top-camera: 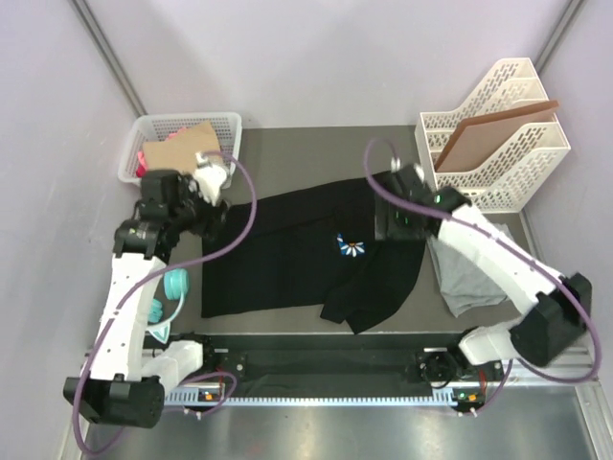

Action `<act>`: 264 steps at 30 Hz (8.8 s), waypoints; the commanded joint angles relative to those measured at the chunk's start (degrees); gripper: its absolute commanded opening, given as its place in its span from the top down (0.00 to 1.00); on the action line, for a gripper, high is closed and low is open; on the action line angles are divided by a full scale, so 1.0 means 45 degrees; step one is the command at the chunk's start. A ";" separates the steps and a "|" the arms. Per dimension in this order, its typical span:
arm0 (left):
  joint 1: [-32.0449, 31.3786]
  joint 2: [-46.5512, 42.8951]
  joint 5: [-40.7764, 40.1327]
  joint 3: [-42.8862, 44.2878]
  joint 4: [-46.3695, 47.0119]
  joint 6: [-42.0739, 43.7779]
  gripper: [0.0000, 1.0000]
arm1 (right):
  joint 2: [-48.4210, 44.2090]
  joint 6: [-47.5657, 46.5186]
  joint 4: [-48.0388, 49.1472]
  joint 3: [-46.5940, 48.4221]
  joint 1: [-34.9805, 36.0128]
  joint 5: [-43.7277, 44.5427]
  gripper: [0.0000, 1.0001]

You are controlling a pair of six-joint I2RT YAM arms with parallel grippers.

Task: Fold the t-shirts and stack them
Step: Grap the side of the flattened tshirt closest away from the robot with both arms, then fold the other side of the tshirt into a rectangle

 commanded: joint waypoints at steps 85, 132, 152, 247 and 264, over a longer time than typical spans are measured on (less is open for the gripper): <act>-0.1363 0.1412 -0.1887 -0.7879 -0.1303 0.4203 0.13 | -0.2416 0.4586 0.4327 -0.8625 0.5294 -0.0400 1.00; -0.2009 0.0515 -0.3528 -0.7393 -0.2764 0.4515 0.89 | -0.6379 0.5034 -0.2737 -0.6439 0.6541 -0.1318 1.00; -0.1462 0.0160 -0.3489 -0.6613 -0.3255 0.5277 0.82 | -0.7515 0.6716 -0.5515 -0.3338 0.8088 -0.1281 1.00; 0.0530 0.2740 -0.1966 -0.5167 -0.0695 0.3246 0.56 | 0.5440 -0.1449 0.0459 0.5754 -0.1993 0.0909 0.31; 0.0510 0.4828 -0.2122 -0.3527 0.1355 0.1782 0.56 | 0.6568 -0.0844 0.2355 0.2878 0.0059 -0.3154 0.73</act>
